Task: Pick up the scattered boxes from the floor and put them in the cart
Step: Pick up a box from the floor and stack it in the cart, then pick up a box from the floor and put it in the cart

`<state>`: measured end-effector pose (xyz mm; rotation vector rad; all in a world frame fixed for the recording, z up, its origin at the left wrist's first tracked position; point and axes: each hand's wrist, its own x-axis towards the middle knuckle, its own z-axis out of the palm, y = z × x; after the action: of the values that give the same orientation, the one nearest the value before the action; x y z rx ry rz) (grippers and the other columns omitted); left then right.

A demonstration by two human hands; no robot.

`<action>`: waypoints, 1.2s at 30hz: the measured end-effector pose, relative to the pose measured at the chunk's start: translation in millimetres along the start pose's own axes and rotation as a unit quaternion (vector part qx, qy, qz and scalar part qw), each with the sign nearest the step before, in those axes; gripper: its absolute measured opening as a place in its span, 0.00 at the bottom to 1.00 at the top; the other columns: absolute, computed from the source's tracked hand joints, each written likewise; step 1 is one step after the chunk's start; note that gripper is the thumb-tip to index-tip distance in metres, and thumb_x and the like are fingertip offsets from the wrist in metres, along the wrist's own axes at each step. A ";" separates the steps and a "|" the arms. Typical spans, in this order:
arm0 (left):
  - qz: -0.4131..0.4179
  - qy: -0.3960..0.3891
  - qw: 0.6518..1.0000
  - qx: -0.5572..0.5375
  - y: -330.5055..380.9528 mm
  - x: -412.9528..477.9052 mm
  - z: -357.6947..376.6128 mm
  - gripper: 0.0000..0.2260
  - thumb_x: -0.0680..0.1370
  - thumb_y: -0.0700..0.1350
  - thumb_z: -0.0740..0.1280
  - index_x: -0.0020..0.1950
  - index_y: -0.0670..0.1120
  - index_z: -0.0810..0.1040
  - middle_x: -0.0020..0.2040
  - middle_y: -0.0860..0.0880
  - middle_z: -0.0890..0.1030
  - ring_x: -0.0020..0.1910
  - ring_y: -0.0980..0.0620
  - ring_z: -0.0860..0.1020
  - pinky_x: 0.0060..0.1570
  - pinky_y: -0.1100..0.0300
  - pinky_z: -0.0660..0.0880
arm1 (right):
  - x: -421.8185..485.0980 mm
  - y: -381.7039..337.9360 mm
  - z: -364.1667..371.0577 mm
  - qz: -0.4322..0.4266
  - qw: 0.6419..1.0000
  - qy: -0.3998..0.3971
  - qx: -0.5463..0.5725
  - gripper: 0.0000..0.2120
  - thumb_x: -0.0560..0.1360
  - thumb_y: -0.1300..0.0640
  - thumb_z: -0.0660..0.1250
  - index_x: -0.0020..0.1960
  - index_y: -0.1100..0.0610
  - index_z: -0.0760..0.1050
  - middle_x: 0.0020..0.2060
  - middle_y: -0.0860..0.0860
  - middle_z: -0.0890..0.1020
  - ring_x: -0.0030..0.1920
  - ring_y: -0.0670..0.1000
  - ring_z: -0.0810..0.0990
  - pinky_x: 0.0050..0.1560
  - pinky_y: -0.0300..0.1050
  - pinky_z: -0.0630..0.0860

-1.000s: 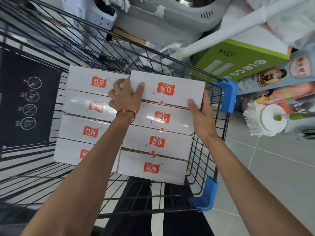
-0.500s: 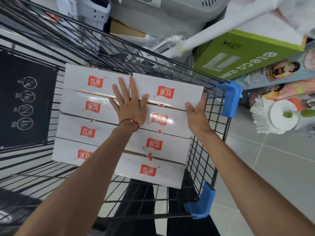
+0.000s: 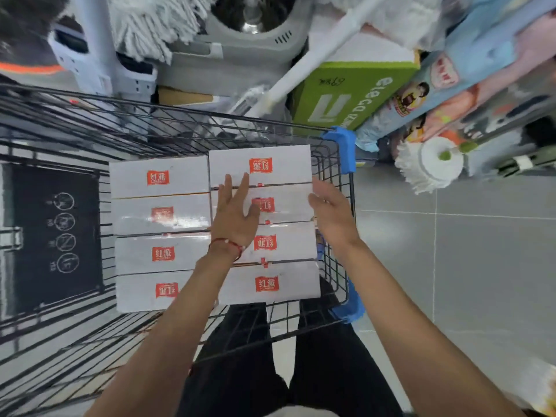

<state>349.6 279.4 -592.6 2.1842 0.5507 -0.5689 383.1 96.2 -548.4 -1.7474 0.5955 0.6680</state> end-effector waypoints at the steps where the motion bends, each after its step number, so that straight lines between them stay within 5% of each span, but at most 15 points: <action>1: 0.008 -0.005 1.000 -0.022 8.5 -13.9 -1.6 0.26 0.84 0.47 0.61 0.81 0.58 0.57 0.83 0.52 0.48 0.82 0.51 0.46 0.76 0.58 0.53 | -16.7 -1.1 -3.4 -0.007 1.000 0.013 0.012 0.16 0.83 0.63 0.63 0.70 0.57 0.77 0.64 0.47 0.81 0.63 0.45 0.78 0.61 0.31 0.73; 3: 0.031 -0.026 0.997 -0.059 23.6 -41.6 -4.7 0.24 0.83 0.44 0.63 0.79 0.57 0.63 0.82 0.52 0.54 0.81 0.53 0.52 0.69 0.69 0.52 | -49.5 -1.4 -9.7 -0.009 0.999 0.037 0.038 0.11 0.82 0.64 0.65 0.62 0.55 0.79 0.56 0.44 0.82 0.56 0.40 0.79 0.52 0.25 0.73; 6: 0.090 -0.078 0.990 -0.080 38.9 -79.9 -5.6 0.22 0.81 0.41 0.65 0.75 0.54 0.71 0.80 0.51 0.62 0.79 0.53 0.58 0.66 0.77 0.53 | -94.8 6.4 -19.0 -0.007 0.992 0.083 0.094 0.10 0.82 0.62 0.68 0.59 0.49 0.79 0.55 0.47 0.82 0.55 0.44 0.80 0.62 0.37 0.76; 14: 0.149 -0.146 0.976 -0.068 87.8 -151.2 8.3 0.17 0.81 0.39 0.65 0.67 0.52 0.79 0.69 0.54 0.76 0.70 0.56 0.72 0.74 0.56 0.65 | -193.2 55.2 -60.0 0.033 0.938 0.182 0.292 0.11 0.81 0.65 0.66 0.62 0.58 0.80 0.54 0.55 0.86 0.54 0.52 0.83 0.60 0.48 0.77; 18: 0.185 -0.182 0.964 -0.052 120.8 -185.5 34.3 0.18 0.80 0.34 0.64 0.65 0.49 0.80 0.65 0.52 0.79 0.58 0.68 0.76 0.53 0.81 0.66 | -230.2 94.1 -98.2 0.050 0.918 0.204 0.335 0.13 0.82 0.63 0.65 0.65 0.58 0.79 0.58 0.55 0.85 0.56 0.52 0.83 0.63 0.50 0.76; 21: 0.217 -0.205 0.954 -0.028 148.9 -214.5 70.8 0.17 0.80 0.33 0.64 0.64 0.48 0.80 0.57 0.48 0.80 0.45 0.69 0.78 0.45 0.82 0.68 | -257.8 127.9 -130.6 0.052 0.889 0.240 0.387 0.13 0.82 0.64 0.65 0.65 0.57 0.79 0.59 0.55 0.85 0.59 0.55 0.84 0.62 0.48 0.75; 25: 0.263 -0.253 0.931 0.009 184.2 -257.5 135.4 0.14 0.81 0.34 0.65 0.64 0.46 0.80 0.60 0.49 0.82 0.59 0.54 0.79 0.52 0.81 0.68 | -288.7 169.1 -179.9 0.060 0.858 0.273 0.432 0.12 0.81 0.62 0.66 0.63 0.54 0.80 0.58 0.53 0.86 0.60 0.55 0.83 0.58 0.43 0.76; 32: 0.319 -0.345 0.880 0.066 243.9 -331.9 248.9 0.16 0.80 0.35 0.64 0.60 0.54 0.81 0.57 0.57 0.82 0.51 0.71 0.78 0.61 0.68 0.72 | -332.8 229.2 -267.9 0.034 0.819 0.333 0.466 0.11 0.82 0.59 0.64 0.62 0.50 0.79 0.58 0.50 0.85 0.59 0.52 0.84 0.61 0.45 0.77; 36: 0.350 -0.384 0.848 0.101 273.5 -365.9 300.2 0.14 0.81 0.36 0.64 0.60 0.52 0.82 0.54 0.61 0.82 0.47 0.74 0.77 0.55 0.75 0.70 | -356.0 255.2 -310.8 0.031 0.778 0.377 0.501 0.10 0.82 0.58 0.65 0.61 0.50 0.79 0.58 0.51 0.85 0.59 0.51 0.84 0.63 0.47 0.76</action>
<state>142.3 -188.9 -401.4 1.9161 -0.7371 -1.0169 -3.1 -247.9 -403.9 -0.8832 1.2706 -0.3751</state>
